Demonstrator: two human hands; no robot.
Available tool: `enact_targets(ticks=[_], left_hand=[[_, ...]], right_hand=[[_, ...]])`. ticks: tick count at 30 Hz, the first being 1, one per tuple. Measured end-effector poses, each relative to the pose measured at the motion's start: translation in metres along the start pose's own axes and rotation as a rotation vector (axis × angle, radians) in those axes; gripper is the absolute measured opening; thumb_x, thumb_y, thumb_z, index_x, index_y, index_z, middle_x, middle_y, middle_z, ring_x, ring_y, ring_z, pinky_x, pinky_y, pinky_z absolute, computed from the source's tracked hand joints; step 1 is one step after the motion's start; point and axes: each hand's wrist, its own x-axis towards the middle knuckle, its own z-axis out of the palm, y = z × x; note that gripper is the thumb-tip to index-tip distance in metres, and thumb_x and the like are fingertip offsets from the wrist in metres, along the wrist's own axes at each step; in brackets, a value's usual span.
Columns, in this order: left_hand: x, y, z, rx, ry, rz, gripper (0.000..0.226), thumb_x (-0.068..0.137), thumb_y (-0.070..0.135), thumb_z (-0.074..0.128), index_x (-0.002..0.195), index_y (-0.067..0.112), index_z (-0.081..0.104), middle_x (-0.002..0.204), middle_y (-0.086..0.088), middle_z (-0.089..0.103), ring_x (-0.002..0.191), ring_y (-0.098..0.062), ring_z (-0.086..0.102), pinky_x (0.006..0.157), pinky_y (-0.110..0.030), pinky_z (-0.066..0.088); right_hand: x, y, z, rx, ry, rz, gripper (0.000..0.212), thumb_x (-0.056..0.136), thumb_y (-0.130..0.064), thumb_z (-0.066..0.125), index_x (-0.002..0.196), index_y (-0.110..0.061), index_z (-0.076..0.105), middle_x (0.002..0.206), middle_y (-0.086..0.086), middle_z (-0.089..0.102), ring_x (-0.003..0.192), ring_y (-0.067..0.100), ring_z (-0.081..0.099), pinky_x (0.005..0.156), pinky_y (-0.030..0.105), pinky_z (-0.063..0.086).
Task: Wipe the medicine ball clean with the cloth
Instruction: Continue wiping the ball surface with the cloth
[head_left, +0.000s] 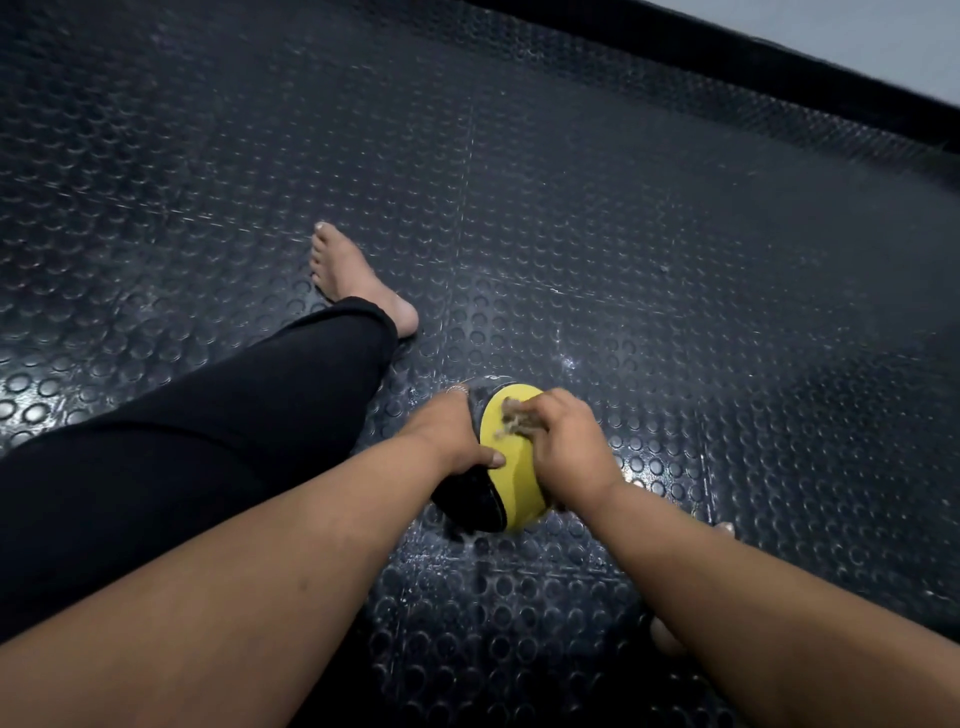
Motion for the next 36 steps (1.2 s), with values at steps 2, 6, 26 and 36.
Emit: enact_targets(ticks=[2, 6, 26, 36], left_hand=[[0.001, 0.001, 0.001, 0.011, 0.006, 0.01, 0.092, 0.065, 0.039, 0.089, 0.143, 0.025, 0.04, 0.134, -0.004, 0.057, 0.123, -0.025, 0.054, 0.101, -0.034, 0.045], [0.001, -0.002, 0.0, 0.035, 0.021, 0.012, 0.081, 0.069, 0.038, 0.085, 0.137, 0.02, 0.045, 0.132, -0.005, 0.058, 0.121, -0.024, 0.056, 0.097, -0.029, 0.045], [-0.003, 0.001, 0.005, 0.032, 0.027, 0.015, 0.083, 0.065, 0.038, 0.09, 0.134, 0.021, 0.047, 0.129, -0.003, 0.058, 0.118, -0.024, 0.057, 0.096, -0.032, 0.047], [-0.003, 0.004, 0.007, 0.034, 0.03, 0.005, 0.089, 0.061, 0.039, 0.091, 0.136, 0.024, 0.046, 0.13, -0.002, 0.057, 0.119, -0.025, 0.057, 0.099, -0.035, 0.047]], right_hand=[[0.004, -0.007, 0.004, 0.087, 0.065, 0.291, 0.035, 0.087, 0.001, 0.045, 0.11, -0.014, 0.066, 0.108, 0.004, 0.056, 0.102, 0.022, 0.055, 0.085, 0.02, 0.039], [-0.009, -0.018, 0.004, -0.085, -0.109, -0.153, 0.032, 0.079, 0.001, 0.054, 0.1, -0.015, 0.071, 0.092, 0.006, 0.06, 0.086, 0.03, 0.056, 0.078, 0.038, 0.05], [0.032, -0.021, -0.011, -0.14, -0.159, 0.107, 0.042, 0.081, 0.005, 0.045, 0.112, -0.014, 0.066, 0.106, 0.006, 0.054, 0.102, 0.027, 0.052, 0.088, 0.037, 0.047], [0.031, -0.021, -0.01, -0.196, -0.162, 0.112, 0.039, 0.081, 0.003, 0.045, 0.111, -0.013, 0.065, 0.107, 0.007, 0.054, 0.103, 0.03, 0.051, 0.077, 0.03, 0.04]])
